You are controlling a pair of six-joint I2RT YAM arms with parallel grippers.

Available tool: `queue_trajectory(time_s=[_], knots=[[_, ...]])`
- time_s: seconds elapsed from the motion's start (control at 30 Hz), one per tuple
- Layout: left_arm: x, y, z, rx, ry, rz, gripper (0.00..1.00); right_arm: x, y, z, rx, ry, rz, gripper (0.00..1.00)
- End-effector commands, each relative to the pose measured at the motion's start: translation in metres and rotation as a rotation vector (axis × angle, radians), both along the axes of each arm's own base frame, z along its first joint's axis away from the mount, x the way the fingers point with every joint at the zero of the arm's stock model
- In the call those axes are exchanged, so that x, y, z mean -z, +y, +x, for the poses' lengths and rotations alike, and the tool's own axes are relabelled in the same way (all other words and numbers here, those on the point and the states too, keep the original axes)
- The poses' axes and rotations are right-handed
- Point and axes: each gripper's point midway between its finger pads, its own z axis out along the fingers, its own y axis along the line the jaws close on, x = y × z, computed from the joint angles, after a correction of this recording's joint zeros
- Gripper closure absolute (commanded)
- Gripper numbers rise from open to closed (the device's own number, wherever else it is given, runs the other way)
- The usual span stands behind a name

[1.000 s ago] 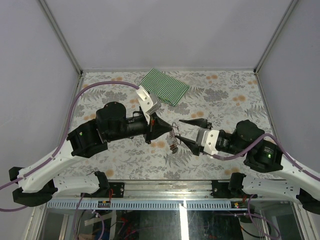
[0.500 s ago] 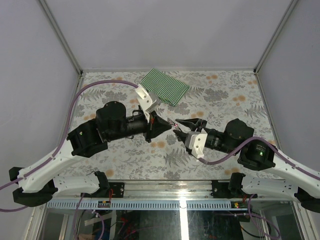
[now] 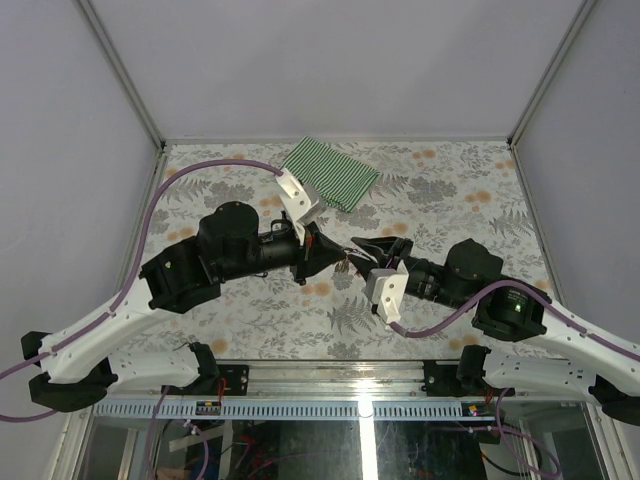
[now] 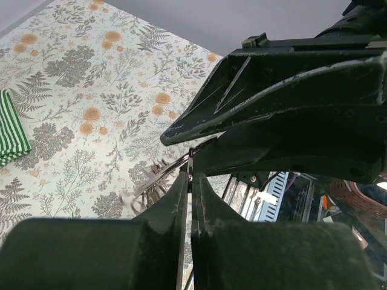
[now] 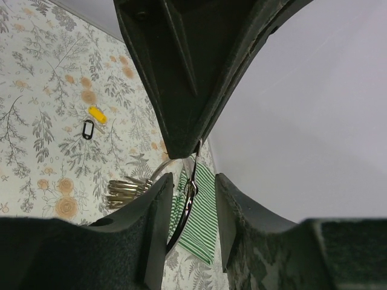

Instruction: Put the keys on the keyring

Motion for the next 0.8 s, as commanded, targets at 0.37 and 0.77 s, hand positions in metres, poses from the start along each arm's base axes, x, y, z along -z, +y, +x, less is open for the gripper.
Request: queue_trajectory(time_s=[0.37,0.77], knots=[[-0.0291,-0.0060,-0.0023,0.023,-0.025,-0.089,1.00,-0.0253,-0.0013,-0.0003,-0.001,-0.067,0.089,0.67],[-0.0273,-0.0046,-0.0040,0.026,-0.022,-0.085,1.00,-0.0266,-0.0010,-0.0033,-0.017,-0.066,0.092,1.00]])
